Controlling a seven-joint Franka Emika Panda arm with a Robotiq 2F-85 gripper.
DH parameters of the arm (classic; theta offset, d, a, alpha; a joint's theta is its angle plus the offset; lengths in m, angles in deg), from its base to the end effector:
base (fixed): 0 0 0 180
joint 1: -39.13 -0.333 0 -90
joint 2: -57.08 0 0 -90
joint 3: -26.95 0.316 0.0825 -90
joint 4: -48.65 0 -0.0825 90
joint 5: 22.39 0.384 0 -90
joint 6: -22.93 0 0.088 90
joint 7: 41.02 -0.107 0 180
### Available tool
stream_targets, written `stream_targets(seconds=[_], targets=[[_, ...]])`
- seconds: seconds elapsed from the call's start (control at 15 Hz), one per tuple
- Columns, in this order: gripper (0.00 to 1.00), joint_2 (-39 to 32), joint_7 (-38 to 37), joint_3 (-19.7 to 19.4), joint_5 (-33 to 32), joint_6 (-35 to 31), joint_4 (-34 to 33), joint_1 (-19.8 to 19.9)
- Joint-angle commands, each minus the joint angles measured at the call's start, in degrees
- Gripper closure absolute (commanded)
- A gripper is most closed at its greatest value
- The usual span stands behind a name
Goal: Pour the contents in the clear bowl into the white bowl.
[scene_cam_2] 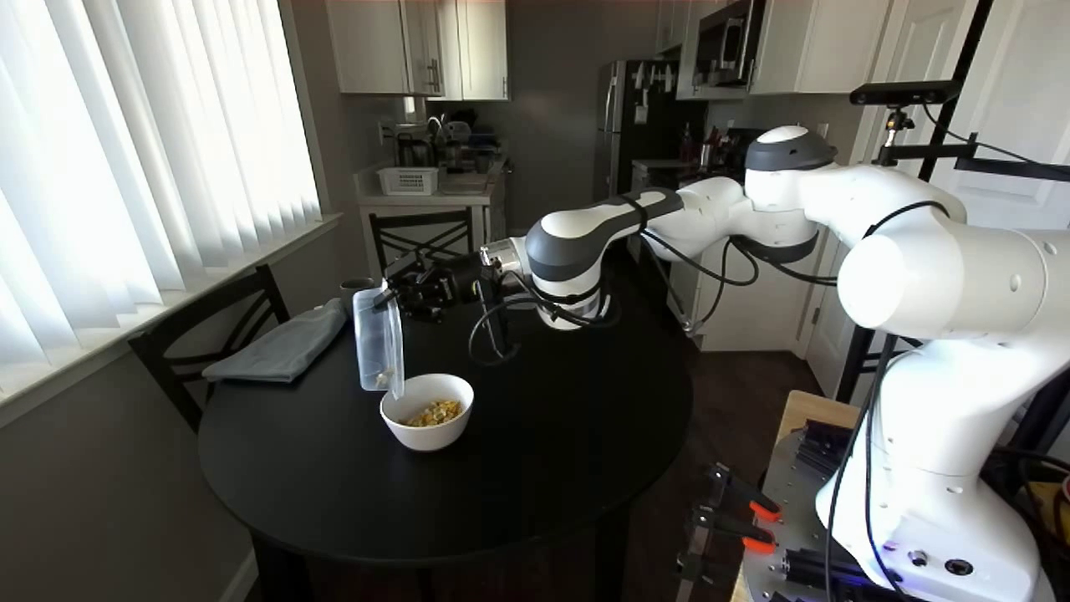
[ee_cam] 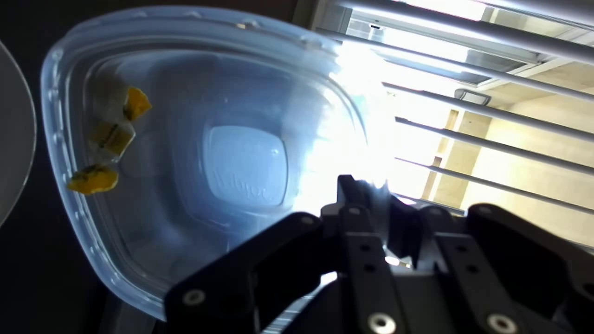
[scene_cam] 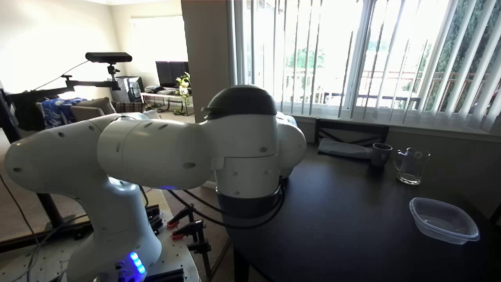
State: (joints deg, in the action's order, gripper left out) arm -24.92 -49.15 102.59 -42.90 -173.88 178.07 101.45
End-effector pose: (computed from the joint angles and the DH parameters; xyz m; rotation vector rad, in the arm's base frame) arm 0.5737 0.0948 0.2580 -1.7549 0.4134 -0.6697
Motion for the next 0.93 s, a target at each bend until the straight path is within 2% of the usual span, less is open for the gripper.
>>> stream_targets(seconds=[0.0,0.07,0.4,0.73,0.8,0.87], targets=[[0.99,-7.01,4.25,2.77,-1.2,2.49,1.88,3.97],[0.99,-2.25,-3.53,2.49,-4.98,0.83,3.26,3.81],[0.99,-2.5,-4.64,1.57,-8.99,0.0,3.11,3.92],[0.99,-2.35,-2.84,0.41,-7.99,0.16,2.44,3.59],[0.99,-2.47,1.38,1.09,-3.62,-0.05,2.98,3.62],[0.99,-2.05,1.57,0.85,-2.87,-0.47,2.94,3.44]])
